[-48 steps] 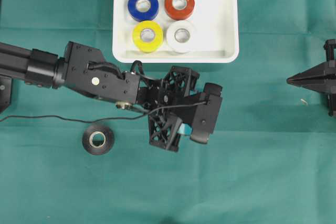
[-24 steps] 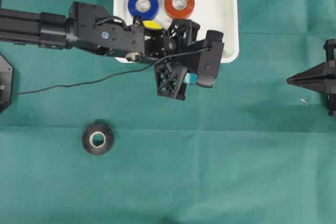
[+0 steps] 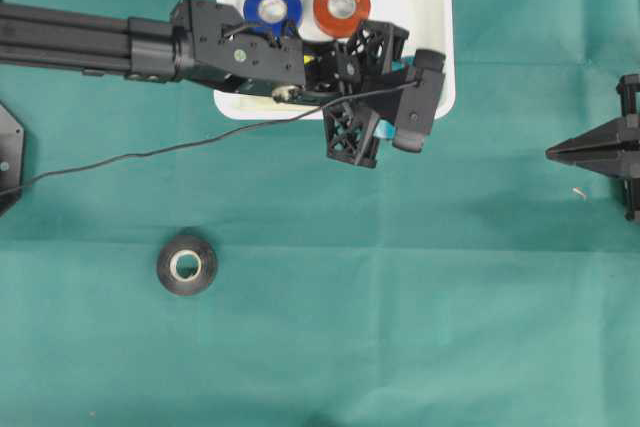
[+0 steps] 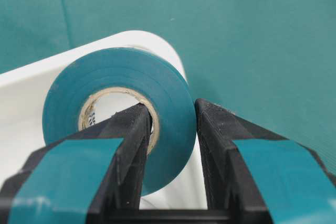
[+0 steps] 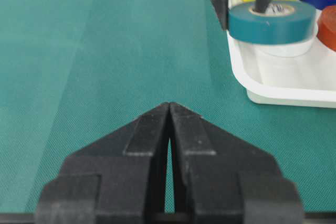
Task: Put the tape into the white case with the left arm.
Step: 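Release the teal roll beside the white roll and withdraw left, then move the left gripper down to the black roll and grasp it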
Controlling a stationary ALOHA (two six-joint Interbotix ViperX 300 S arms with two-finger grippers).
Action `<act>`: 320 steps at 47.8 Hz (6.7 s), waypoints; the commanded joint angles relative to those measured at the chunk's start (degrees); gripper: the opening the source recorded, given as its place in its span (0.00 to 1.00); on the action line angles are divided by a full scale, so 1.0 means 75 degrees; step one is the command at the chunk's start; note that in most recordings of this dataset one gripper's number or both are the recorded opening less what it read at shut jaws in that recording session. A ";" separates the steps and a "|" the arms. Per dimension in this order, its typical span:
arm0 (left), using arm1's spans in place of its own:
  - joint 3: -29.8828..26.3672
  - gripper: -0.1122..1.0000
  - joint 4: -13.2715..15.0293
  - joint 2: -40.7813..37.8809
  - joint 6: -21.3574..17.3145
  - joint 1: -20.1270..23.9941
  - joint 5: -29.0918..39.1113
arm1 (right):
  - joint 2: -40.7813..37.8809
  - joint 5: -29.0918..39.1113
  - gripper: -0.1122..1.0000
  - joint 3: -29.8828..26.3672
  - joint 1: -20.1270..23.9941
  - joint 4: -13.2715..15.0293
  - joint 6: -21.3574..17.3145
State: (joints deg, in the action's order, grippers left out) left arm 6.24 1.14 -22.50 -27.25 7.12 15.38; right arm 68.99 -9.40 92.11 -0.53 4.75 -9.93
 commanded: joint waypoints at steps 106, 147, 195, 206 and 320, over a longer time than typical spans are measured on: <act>0.3445 0.87 0.0035 0.3703 0.1793 -0.2051 -0.0176 | -0.0047 -0.0047 0.02 -0.0070 0.0000 0.0000 0.0000; 0.6281 0.86 0.0059 0.6000 0.1980 -0.2344 -0.1652 | -0.0047 -0.0047 0.02 -0.0082 -0.0012 0.0000 0.0000; 0.6797 0.86 0.0047 0.6105 0.1992 -0.2883 -0.1910 | -0.0047 -0.0035 0.02 -0.0082 -0.0012 0.0000 0.0000; 0.6844 0.86 0.0059 0.6164 0.1992 -0.3375 -0.1898 | -0.0047 -0.0047 0.02 -0.0070 -0.0012 0.0000 0.0000; 0.5953 0.30 0.0047 0.3586 0.2109 -0.2813 -0.0516 | -0.0047 -0.0035 0.02 -0.0082 -0.0012 0.0000 0.0000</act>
State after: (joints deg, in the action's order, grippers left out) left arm 52.21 1.58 3.69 -11.51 -13.97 11.78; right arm 68.99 -9.49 92.11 -0.53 4.66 -9.93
